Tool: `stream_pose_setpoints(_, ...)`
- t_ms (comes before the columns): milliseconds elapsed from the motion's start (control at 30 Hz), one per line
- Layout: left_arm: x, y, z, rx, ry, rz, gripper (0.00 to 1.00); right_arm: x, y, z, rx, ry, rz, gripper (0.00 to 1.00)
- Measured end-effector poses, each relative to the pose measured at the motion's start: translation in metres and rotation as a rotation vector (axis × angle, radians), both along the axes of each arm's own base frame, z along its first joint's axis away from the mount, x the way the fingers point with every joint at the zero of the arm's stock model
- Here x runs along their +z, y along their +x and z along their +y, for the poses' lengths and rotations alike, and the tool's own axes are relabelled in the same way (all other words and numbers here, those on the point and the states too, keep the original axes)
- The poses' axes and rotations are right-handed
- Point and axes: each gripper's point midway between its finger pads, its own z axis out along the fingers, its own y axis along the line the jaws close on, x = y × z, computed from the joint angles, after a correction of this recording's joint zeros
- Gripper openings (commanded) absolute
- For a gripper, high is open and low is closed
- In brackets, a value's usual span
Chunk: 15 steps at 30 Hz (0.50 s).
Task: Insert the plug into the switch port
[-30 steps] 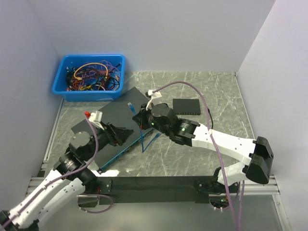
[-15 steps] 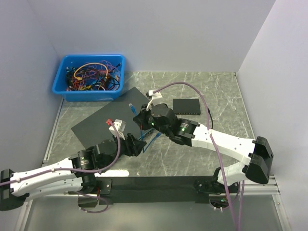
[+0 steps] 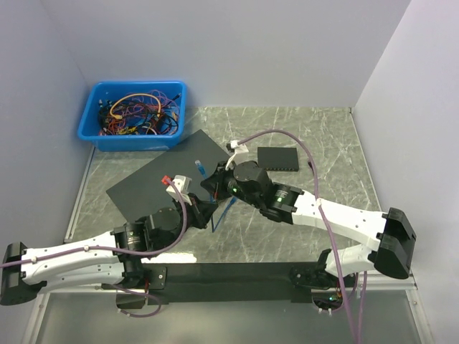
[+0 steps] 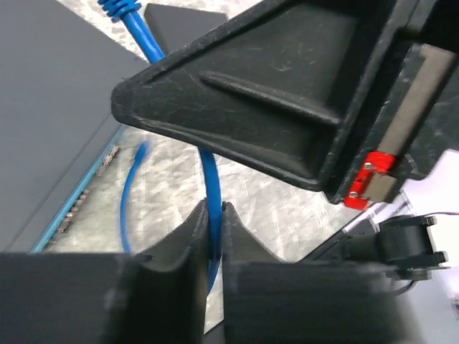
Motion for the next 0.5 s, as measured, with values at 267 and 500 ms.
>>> stream_pose_setpoints(267,0.01,-0.006,0.0,-0.04,-0.063,-0.035,0.01,0.013,-0.006,-0.003,0.015,0.074,-0.003,0.25)
stream_pose_setpoints(500,-0.005,-0.006,0.006,-0.032,-0.041,-0.03,0.0,0.019,-0.009,-0.015,0.006,0.054,-0.02,0.39)
